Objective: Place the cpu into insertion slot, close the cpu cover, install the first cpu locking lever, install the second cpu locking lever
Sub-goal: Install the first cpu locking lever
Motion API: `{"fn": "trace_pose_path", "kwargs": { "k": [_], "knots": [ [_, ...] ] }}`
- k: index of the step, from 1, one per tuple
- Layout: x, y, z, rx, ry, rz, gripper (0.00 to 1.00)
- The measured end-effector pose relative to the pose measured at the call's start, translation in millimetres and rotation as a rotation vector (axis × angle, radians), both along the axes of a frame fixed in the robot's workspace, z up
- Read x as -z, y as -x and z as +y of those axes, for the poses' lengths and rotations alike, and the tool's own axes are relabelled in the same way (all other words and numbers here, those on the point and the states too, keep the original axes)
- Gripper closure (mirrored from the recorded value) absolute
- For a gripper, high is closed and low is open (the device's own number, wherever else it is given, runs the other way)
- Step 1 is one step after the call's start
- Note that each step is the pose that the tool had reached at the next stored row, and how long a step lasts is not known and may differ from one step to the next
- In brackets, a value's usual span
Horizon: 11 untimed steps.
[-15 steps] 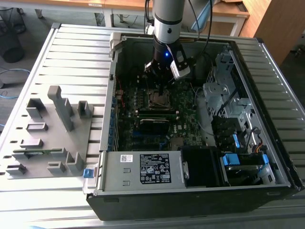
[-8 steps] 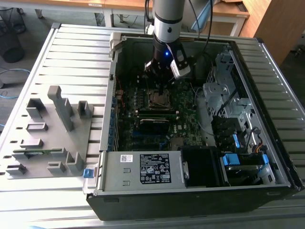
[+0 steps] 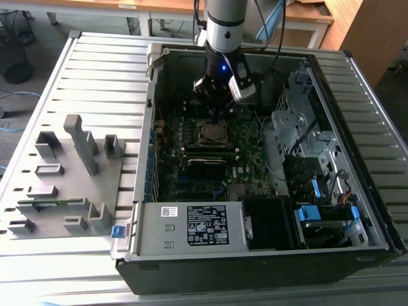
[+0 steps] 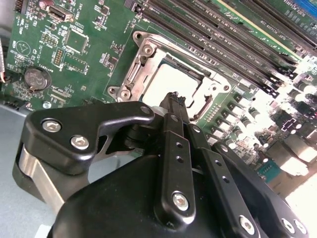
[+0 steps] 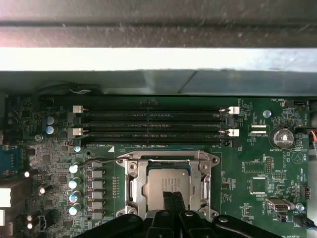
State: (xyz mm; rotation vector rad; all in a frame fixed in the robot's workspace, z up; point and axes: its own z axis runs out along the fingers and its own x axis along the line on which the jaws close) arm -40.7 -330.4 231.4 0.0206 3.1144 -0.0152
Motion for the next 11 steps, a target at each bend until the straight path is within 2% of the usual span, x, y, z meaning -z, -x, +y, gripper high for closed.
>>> {"fn": "trace_pose_path", "kwargs": {
  "k": [9, 11],
  "knots": [
    [-11.8, 0.0, 0.0, 0.000, 0.0000, -0.0001, 0.90],
    [-12.6, 0.0, 0.0, 0.000, -0.0001, -0.0001, 0.90]
  ]
}}
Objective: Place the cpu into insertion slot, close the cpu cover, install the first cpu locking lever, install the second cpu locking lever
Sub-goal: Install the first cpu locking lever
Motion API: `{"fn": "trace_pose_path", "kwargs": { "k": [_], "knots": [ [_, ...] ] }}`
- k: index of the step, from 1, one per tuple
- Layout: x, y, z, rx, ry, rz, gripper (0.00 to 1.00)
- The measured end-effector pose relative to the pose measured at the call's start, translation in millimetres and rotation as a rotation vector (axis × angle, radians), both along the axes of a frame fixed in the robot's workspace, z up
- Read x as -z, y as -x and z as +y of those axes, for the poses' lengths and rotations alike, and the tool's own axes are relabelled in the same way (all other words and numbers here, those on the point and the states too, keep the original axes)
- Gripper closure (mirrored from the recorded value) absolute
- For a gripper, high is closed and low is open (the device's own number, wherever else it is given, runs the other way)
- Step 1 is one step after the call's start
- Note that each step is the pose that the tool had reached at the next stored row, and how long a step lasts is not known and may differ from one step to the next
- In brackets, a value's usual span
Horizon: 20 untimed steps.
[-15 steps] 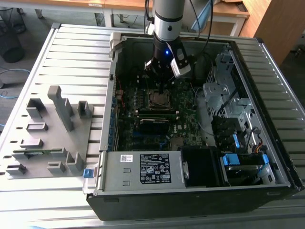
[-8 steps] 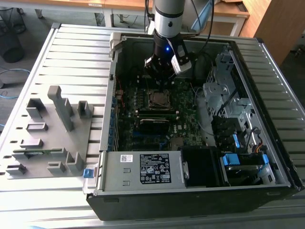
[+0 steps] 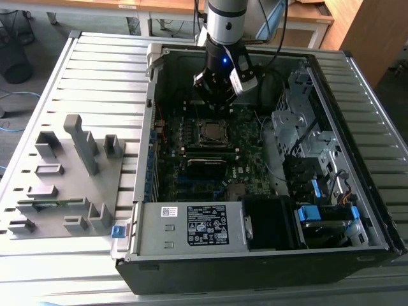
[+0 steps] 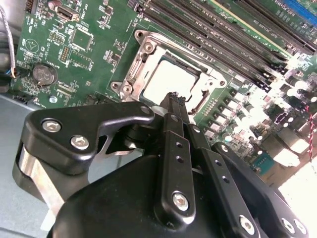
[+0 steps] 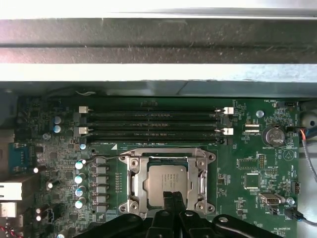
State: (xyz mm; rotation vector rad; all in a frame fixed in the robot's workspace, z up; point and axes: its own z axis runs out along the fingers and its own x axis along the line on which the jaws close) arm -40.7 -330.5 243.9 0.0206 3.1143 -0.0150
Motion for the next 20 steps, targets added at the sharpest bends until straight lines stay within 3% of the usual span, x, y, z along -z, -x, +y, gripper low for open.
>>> {"fn": "trace_pose_path", "kwargs": {
  "k": [4, 7, 8, 9, 20],
  "knots": [
    [-0.1, 0.1, -0.1, 0.000, -0.0018, 0.0000, 0.90],
    [-0.1, 0.0, -0.2, 0.000, -0.0424, -0.0028, 0.90],
    [-0.1, 0.0, -0.2, 0.000, -0.0519, -0.0034, 0.90],
    [-0.1, 0.0, -0.2, 0.000, -0.0566, -0.0037, 0.90],
    [0.1, 1.6, -0.2, 0.000, -0.0576, -0.0037, 0.90]
  ]
}}
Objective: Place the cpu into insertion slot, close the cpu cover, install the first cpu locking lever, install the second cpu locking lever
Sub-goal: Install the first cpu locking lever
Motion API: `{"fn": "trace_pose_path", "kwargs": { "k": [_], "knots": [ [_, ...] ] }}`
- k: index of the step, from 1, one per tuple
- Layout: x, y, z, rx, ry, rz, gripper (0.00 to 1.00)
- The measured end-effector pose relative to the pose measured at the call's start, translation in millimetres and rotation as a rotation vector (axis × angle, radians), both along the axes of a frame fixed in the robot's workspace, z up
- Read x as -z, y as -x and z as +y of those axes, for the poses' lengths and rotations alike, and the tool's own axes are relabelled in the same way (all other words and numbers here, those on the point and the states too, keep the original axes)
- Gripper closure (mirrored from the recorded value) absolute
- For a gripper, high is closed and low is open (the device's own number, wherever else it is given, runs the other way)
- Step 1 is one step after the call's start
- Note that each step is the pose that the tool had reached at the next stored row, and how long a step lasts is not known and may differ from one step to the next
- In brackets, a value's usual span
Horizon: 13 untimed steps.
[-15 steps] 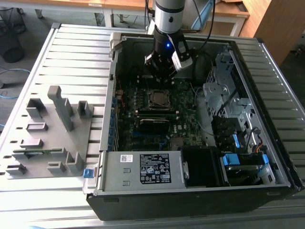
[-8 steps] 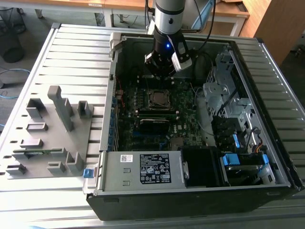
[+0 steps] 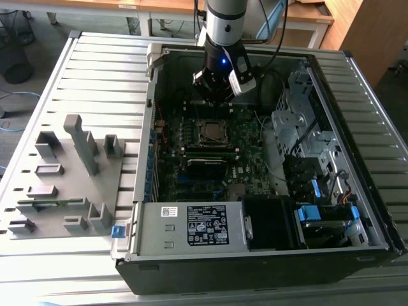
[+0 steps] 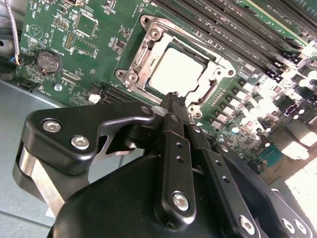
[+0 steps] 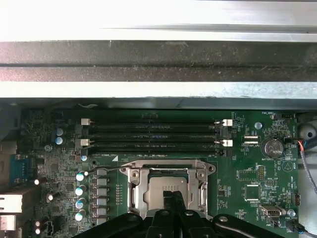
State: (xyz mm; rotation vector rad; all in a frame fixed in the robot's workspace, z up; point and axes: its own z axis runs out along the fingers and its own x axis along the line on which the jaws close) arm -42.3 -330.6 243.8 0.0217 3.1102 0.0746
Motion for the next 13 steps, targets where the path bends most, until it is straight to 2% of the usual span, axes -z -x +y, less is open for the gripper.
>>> {"fn": "trace_pose_path", "kwargs": {
  "k": [4, 7, 13],
  "knots": [
    [0.0, 0.4, 0.0, 0.000, -0.0001, 0.0000, 0.90],
    [0.0, 0.4, 0.0, 0.000, -0.0001, 0.0042, 0.90],
    [0.1, 1.1, 0.0, 0.000, -0.0001, 0.0057, 0.90]
  ]
}}
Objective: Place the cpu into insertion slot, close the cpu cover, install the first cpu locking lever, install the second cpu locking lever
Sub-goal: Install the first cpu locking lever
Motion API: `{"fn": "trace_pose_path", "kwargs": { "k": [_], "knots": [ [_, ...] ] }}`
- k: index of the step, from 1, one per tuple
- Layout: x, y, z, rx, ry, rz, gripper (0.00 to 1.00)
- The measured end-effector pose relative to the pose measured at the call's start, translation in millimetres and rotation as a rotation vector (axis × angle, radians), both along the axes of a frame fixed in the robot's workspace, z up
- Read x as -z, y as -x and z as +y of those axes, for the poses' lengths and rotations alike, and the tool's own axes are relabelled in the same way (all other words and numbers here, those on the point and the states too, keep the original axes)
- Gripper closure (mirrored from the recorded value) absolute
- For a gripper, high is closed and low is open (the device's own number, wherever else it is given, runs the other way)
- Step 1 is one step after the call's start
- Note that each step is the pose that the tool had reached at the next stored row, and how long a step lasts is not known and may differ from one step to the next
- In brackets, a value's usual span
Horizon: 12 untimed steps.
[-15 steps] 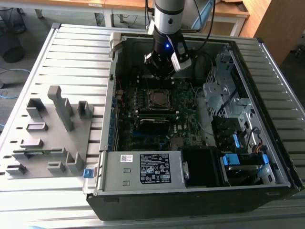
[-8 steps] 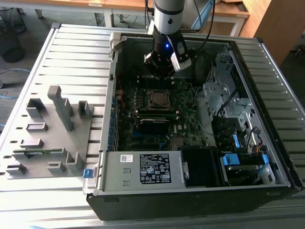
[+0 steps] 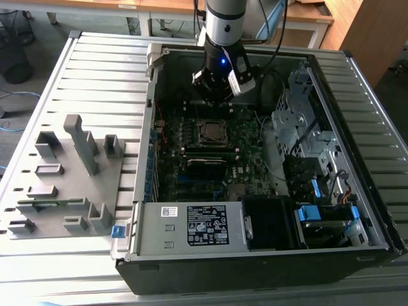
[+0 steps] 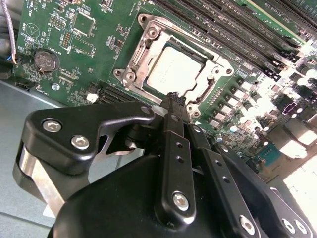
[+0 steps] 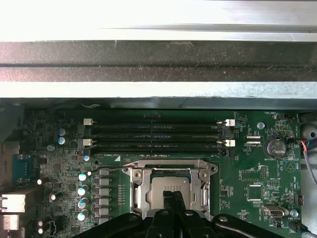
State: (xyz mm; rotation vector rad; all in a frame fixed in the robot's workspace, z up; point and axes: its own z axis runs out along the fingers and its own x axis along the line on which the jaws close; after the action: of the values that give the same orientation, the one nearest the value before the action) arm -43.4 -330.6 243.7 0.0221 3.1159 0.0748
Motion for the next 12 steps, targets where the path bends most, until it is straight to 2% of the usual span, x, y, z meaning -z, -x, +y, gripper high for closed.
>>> {"fn": "trace_pose_path", "kwargs": {
  "k": [12],
  "knots": [
    [0.4, 4.5, 0.0, 0.000, 0.0000, 0.0000, 0.90]
  ]
}}
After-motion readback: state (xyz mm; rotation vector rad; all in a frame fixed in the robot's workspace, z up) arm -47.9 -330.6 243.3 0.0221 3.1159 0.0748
